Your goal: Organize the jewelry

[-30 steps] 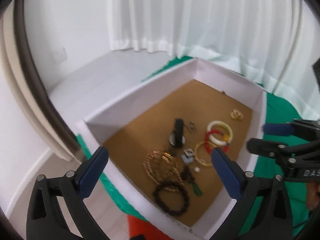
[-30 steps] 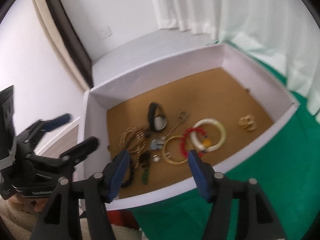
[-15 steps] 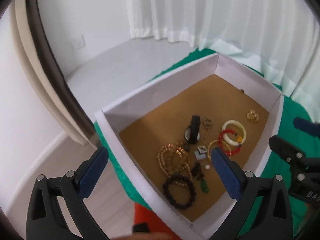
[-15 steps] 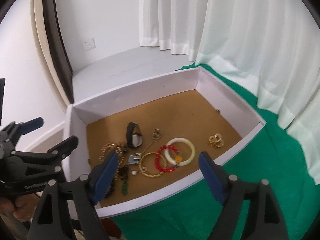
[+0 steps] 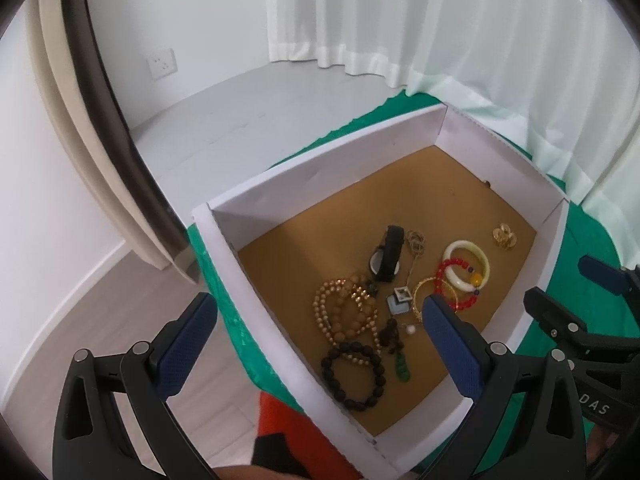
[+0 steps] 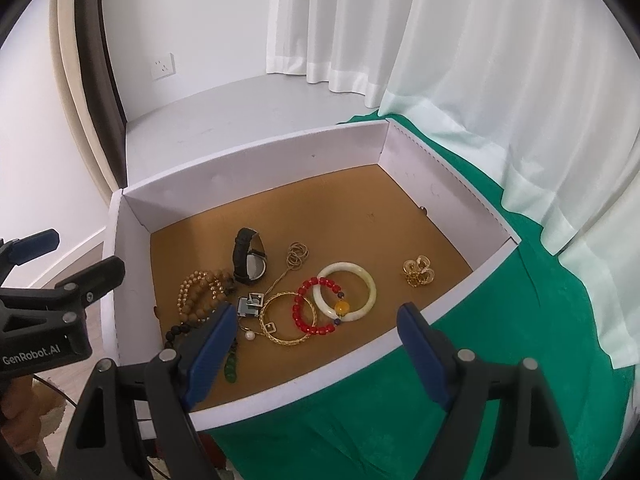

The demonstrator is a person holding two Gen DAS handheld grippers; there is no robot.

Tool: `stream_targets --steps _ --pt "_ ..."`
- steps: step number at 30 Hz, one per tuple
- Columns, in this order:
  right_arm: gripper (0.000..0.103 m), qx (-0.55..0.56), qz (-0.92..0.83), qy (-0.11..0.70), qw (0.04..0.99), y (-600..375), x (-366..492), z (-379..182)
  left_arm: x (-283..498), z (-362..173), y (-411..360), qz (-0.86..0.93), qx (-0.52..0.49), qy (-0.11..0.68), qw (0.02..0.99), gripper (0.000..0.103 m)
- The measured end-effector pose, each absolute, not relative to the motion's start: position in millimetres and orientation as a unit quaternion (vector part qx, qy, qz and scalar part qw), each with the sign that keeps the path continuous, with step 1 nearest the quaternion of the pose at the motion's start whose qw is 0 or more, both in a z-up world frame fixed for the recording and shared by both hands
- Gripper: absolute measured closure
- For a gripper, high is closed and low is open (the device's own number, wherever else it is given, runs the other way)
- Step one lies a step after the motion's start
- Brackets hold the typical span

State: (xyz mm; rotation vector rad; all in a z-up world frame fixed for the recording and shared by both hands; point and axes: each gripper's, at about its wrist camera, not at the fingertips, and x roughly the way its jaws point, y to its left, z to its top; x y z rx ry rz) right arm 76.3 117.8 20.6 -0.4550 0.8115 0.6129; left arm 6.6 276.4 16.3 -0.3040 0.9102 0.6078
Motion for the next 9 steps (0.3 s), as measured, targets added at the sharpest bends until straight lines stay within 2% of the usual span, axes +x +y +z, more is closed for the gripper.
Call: stream_targets --steps 9 --pt "0.019 -0.211 0.291 0.389 0.848 113.8 76.2 17.4 1.8 18.3 274.2 0.287 -0.149 0.411 0.852 0.001"
